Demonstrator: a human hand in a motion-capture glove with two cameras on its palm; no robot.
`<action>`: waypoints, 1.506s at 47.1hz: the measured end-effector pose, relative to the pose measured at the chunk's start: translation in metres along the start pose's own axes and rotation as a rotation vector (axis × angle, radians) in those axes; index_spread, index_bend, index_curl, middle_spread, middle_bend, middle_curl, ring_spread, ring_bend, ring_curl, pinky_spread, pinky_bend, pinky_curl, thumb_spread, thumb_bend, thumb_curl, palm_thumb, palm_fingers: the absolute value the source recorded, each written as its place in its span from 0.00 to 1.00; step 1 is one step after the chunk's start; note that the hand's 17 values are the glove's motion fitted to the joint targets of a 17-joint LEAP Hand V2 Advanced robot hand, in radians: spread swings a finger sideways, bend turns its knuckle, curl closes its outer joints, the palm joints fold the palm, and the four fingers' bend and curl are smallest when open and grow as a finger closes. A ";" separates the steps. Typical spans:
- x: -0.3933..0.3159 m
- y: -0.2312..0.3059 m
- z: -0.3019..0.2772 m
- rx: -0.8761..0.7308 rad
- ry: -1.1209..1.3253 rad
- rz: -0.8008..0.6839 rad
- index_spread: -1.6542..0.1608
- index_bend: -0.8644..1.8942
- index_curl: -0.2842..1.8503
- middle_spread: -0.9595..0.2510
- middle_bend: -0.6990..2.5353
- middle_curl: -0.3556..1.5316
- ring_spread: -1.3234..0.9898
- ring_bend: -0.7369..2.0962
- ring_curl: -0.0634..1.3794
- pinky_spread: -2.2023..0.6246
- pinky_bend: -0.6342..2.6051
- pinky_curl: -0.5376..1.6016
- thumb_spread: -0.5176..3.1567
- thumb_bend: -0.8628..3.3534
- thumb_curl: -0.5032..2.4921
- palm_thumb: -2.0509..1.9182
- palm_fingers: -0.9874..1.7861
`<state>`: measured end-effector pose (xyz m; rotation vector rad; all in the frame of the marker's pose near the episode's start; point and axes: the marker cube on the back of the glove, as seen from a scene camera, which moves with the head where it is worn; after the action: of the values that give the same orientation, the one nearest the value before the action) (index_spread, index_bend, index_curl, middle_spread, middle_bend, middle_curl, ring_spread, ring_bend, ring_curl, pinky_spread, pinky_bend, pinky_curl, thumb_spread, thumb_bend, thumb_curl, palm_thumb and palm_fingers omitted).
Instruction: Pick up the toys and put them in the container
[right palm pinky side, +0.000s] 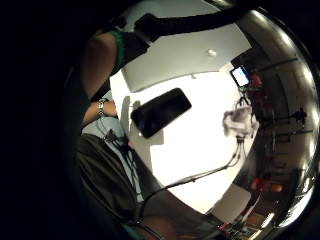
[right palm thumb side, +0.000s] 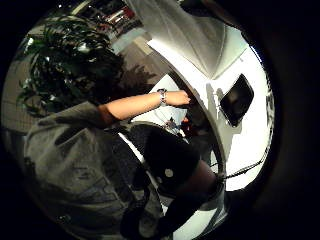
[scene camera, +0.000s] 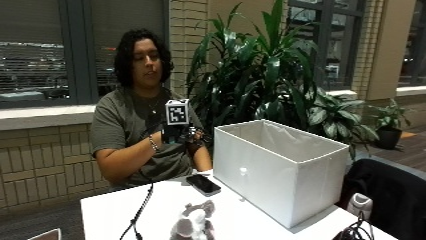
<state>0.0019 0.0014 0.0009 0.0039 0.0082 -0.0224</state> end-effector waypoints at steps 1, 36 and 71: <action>0.003 0.000 0.000 0.000 0.013 -0.007 0.83 0.36 0.14 0.76 0.26 0.20 0.54 0.35 0.07 0.78 0.35 0.30 0.25 0.19 0.17 0.49 0.46; 0.276 0.012 0.015 0.057 0.025 0.494 0.71 0.39 0.23 0.66 0.30 0.30 0.46 0.45 0.17 0.77 0.40 0.37 0.43 0.19 0.20 0.49 0.50; 0.343 -0.038 0.009 0.516 0.160 0.487 0.72 0.37 0.20 0.53 0.50 0.48 0.38 0.67 0.36 0.67 0.46 0.42 0.49 0.25 0.29 0.60 0.74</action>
<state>0.3436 -0.0445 0.0074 0.5227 0.1614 0.4635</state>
